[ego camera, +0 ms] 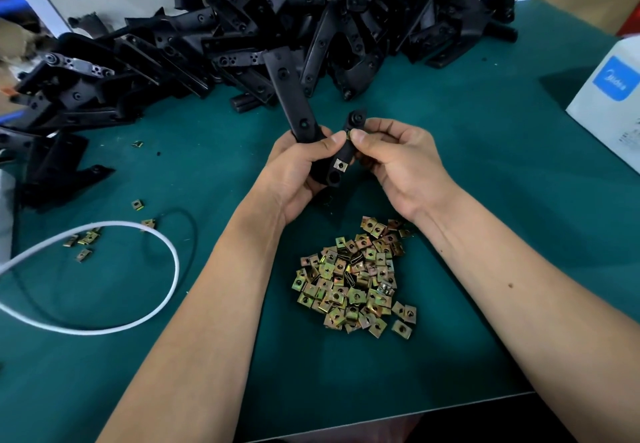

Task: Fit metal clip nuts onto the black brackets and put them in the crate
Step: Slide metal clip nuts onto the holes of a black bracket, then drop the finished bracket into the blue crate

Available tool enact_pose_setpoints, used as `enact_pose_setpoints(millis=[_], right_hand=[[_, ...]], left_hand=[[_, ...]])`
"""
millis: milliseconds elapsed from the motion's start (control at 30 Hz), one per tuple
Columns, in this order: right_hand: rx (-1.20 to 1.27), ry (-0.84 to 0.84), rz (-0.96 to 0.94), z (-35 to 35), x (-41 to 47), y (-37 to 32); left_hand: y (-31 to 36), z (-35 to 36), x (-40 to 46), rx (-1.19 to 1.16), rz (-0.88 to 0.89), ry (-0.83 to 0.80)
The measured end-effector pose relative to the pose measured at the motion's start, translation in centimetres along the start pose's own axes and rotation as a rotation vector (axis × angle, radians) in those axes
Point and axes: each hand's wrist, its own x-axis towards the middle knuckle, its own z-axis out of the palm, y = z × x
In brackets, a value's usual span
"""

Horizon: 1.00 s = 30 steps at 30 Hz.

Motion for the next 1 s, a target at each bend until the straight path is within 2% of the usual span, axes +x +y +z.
enact_pose_setpoints(millis=[167,300,367,467,733,800,900,1000], right_hand=[[-0.115,0.083,-0.058,0.2,0.0,0.1],[-0.24,0.237,-0.157,-0.1,-0.2,-1.5],[-0.284,0.314,-0.192,-1.1,-0.9,-2.9],[-0.304,0.414,-0.227,-3.8,-2.4,-5.6],[-0.036,0.719,-0.267,-17.7,-10.6,-12.5],[0.046,0.734,-0.277,-22.0,-13.8,-13.1],[0.256,0.668,-0.326,-28.6,-19.5,-13.6],[0.421,0.656,-0.29,-34.3,-24.8,-12.8]], left_hand=[[-0.3,0.3,-0.1,0.091,0.089,0.06],[-0.9,2.1,0.0,0.27,0.263,0.144],[-0.8,3.8,0.2,0.396,0.369,0.114],[-0.7,7.8,0.2,0.505,0.444,-0.063],[-4.7,25.5,-2.8,0.708,0.509,-0.437],[-6.3,30.4,-4.3,0.807,0.517,-0.487],[-9.7,37.8,-7.3,0.873,0.49,-0.637],[-15.1,42.8,-10.6,0.886,0.291,-0.811]])
